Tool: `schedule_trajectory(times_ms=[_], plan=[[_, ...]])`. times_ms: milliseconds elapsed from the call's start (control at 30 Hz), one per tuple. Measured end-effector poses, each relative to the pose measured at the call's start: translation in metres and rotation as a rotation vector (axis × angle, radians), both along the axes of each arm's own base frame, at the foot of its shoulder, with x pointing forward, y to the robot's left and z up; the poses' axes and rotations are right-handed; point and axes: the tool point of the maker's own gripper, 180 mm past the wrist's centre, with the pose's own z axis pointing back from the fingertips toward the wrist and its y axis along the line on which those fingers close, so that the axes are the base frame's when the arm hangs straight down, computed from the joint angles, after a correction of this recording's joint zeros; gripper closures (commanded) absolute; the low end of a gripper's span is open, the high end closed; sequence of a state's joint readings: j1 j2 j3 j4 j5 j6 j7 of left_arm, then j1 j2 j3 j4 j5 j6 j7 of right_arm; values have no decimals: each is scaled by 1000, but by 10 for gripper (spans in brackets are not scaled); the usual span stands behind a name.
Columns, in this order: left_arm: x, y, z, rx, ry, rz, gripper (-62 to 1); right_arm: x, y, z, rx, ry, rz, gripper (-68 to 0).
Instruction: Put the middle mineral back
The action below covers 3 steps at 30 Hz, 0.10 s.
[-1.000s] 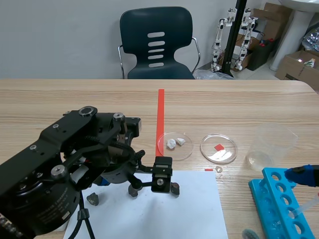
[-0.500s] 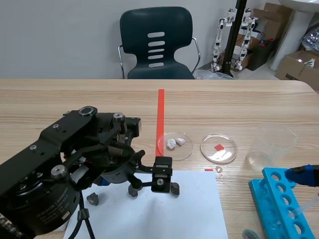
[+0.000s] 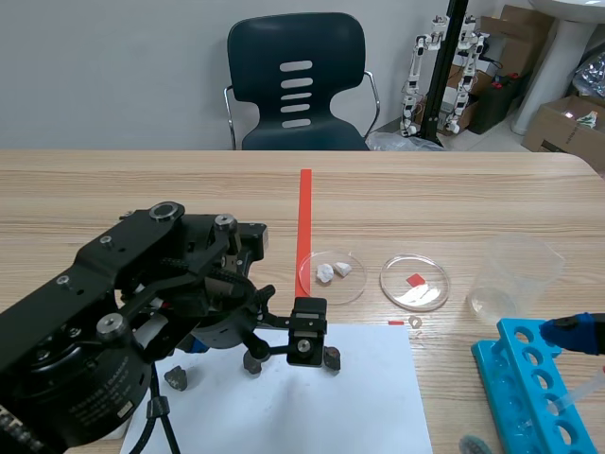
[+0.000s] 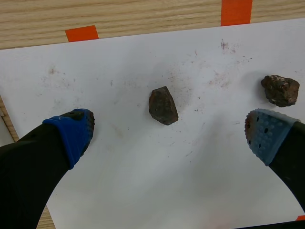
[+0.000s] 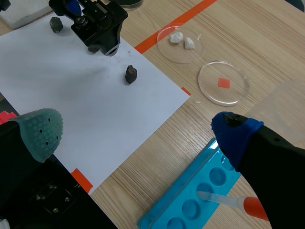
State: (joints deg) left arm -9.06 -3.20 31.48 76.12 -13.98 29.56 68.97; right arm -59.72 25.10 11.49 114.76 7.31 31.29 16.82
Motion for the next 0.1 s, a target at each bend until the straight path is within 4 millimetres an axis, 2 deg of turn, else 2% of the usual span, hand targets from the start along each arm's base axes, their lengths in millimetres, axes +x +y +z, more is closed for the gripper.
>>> schedule_trajectory(times_ms=[100], plan=[[0,0,0,0,0,0,-623,0,0,0,0,0,0,-679]])
